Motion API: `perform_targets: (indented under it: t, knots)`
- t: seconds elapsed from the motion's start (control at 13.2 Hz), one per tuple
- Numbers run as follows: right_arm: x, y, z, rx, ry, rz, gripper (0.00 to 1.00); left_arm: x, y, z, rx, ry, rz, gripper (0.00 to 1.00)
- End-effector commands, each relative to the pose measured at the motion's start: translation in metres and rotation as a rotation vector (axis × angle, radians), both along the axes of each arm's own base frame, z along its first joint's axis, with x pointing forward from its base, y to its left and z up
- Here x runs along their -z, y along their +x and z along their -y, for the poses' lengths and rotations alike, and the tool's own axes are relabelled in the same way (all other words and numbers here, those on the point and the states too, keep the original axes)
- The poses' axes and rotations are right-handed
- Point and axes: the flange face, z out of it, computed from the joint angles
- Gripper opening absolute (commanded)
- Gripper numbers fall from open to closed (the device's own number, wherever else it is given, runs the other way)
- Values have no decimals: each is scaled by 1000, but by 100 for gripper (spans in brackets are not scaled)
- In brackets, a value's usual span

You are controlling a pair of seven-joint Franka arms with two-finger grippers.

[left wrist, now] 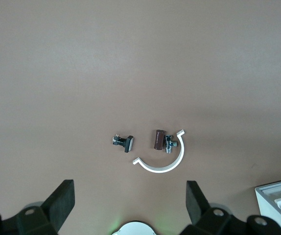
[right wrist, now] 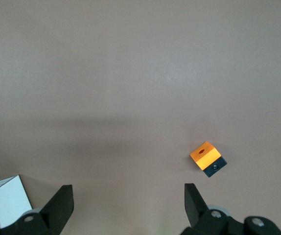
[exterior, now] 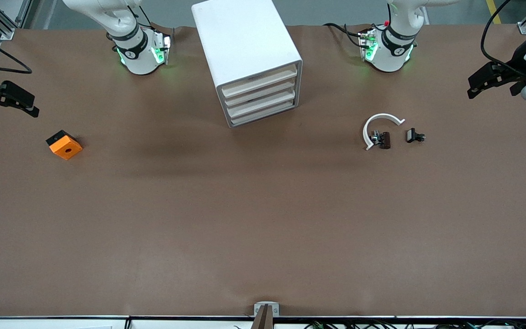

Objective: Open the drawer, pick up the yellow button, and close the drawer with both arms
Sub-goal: 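Move the left gripper toward the white drawer cabinet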

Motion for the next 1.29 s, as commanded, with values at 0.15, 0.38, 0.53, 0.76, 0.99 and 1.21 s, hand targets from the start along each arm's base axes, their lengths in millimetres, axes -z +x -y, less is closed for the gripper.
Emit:
perform_targets:
  t: [0.15, 0.38, 0.53, 0.76, 0.99, 1.21]
  knots:
    - [-13, 0, 7, 17, -24, 24, 100, 1, 14, -1, -1, -14, -16, 100]
    - [-20, 0, 7, 59, -22, 40, 100, 44, 58, 4, 12, -18, -87, 100]
    - [-20, 1, 7, 57, -23, 40, 100, 81, 79, 11, 12, -24, -138, 100]
    - [-20, 1, 7, 57, -24, 40, 100, 134, 108, 22, -141, -54, -179, 100]
    - [-20, 1, 7, 57, -24, 40, 100, 184, 123, 61, -380, -22, -255, 100]
    - [-20, 1, 7, 57, -24, 40, 100, 228, 130, 110, -593, 52, -301, 100]
